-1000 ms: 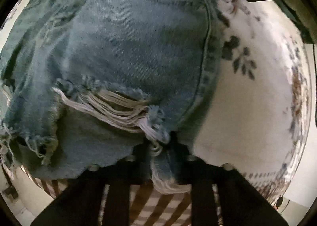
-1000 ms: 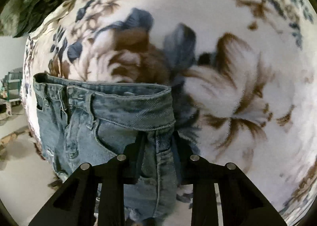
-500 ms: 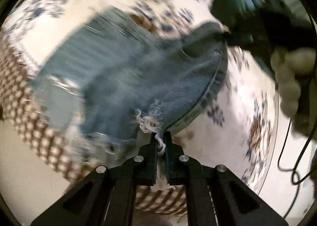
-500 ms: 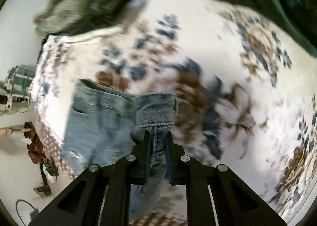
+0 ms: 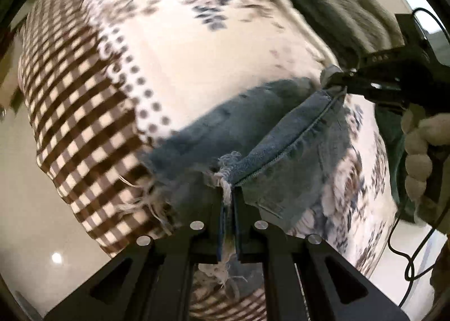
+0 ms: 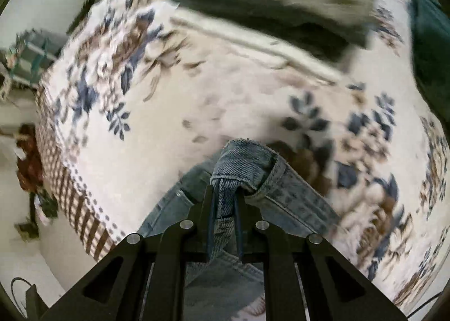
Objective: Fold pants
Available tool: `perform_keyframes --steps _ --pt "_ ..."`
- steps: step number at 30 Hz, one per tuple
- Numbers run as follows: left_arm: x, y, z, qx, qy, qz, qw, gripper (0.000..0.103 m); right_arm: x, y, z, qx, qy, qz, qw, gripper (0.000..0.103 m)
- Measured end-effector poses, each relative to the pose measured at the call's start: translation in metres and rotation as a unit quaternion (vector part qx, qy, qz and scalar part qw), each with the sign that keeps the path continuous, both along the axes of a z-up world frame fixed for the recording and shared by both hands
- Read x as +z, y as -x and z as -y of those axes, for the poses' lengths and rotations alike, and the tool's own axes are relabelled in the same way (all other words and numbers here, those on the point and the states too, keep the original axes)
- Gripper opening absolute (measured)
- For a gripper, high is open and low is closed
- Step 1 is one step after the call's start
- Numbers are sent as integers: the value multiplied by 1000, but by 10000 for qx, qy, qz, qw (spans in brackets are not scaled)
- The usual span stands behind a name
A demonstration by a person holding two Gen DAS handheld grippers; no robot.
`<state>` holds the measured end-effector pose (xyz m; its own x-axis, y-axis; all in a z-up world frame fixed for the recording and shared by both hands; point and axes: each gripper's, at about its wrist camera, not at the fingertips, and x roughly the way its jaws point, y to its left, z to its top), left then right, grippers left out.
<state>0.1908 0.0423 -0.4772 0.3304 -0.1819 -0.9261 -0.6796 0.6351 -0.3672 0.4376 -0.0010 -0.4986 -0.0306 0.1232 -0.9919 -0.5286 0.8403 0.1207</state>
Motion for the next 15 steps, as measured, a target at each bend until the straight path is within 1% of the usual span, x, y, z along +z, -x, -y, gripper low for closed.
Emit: perform_keyframes --steps 2,5,7,10,12,13,14,15 --pt "-17 5 -15 151 164 -82 9997 4 -17 4 -18 167 170 -31 9997 12" --pt "-32 8 -24 208 333 -173 9991 6 -36 8 -38 328 361 -68 9988 13" --pt "-37 10 -25 232 305 -270 9989 8 -46 8 -46 375 459 -136 9981 13" --pt "-37 13 -31 320 42 -477 9983 8 -56 7 -52 359 484 -285 9978 15" --pt "-38 20 -43 520 86 -516 9973 8 -59 6 -53 316 470 -402 9976 18" --pt "-38 24 -48 630 96 -551 9964 10 -60 4 -53 271 393 -552 9973 25" --pt "-36 30 -54 787 133 -541 9953 10 -60 2 -53 248 305 -695 9968 41" --pt "-34 34 -57 891 168 -505 9946 11 -58 1 -53 202 204 -828 9962 50"
